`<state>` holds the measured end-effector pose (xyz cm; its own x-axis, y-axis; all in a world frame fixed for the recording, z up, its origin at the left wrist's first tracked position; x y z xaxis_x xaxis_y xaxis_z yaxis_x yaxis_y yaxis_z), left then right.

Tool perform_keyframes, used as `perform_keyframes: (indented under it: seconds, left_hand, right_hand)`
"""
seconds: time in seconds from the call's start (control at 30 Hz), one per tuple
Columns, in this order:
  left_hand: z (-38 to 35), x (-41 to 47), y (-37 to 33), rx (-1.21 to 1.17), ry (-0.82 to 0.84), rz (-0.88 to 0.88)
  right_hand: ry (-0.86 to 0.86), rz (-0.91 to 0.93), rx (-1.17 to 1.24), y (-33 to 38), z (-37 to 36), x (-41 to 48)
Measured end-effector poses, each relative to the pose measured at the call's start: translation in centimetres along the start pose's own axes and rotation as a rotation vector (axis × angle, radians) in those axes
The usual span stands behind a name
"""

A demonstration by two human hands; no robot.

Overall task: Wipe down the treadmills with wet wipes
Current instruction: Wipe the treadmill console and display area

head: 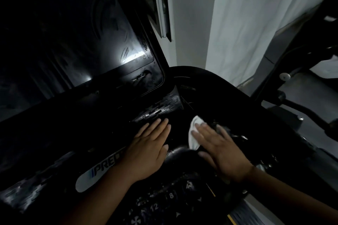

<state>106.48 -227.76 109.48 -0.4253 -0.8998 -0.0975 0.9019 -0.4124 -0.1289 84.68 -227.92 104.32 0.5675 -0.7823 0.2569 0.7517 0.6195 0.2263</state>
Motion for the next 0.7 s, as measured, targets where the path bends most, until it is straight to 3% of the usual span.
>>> perform_keyframes:
  seconds: [0.07, 0.23, 0.33, 0.4, 0.57, 0.7]
  left_hand:
    - [0.1, 1.0, -0.9, 0.019, 0.007, -0.074]
    - [-0.6, 2.5, -3.1, 0.074, 0.011, -0.213]
    - [-0.6, 2.9, -3.3, 0.092, -0.009, -0.232]
    - [-0.9, 3.5, -3.6, 0.086, 0.048, -0.241]
    - [-0.9, 4.9, -4.6, 0.112, 0.056, -0.248]
    - [-1.1, 5.6, -4.9, 0.107, 0.071, -0.253]
  right_hand:
    - [0.011, -0.202, 0.062, -0.2, 0.4, 0.9]
    - [0.114, -0.224, 0.126, 3.4, -0.1, -1.3]
    - [0.128, -0.549, 0.107, 0.4, -0.2, -3.0]
    - [0.047, -0.692, 0.137, -0.2, -0.2, -1.4]
    - [0.046, -0.631, 0.135, 2.3, -0.6, -1.6]
    - [0.010, -0.866, 0.052, -2.5, 0.5, -1.2]
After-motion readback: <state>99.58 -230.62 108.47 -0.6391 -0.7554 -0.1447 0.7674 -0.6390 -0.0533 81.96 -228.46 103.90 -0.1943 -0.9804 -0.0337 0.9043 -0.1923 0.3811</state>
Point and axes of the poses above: each hand's wrist, its own x-axis towards the middle knuckle, its own z-axis out of the back of the hand, y = z × x, the point moved 6 cm from there along x, towards the middle knuckle, and after that the axes turned 2 degrees about -y, right-handed, at the moved point
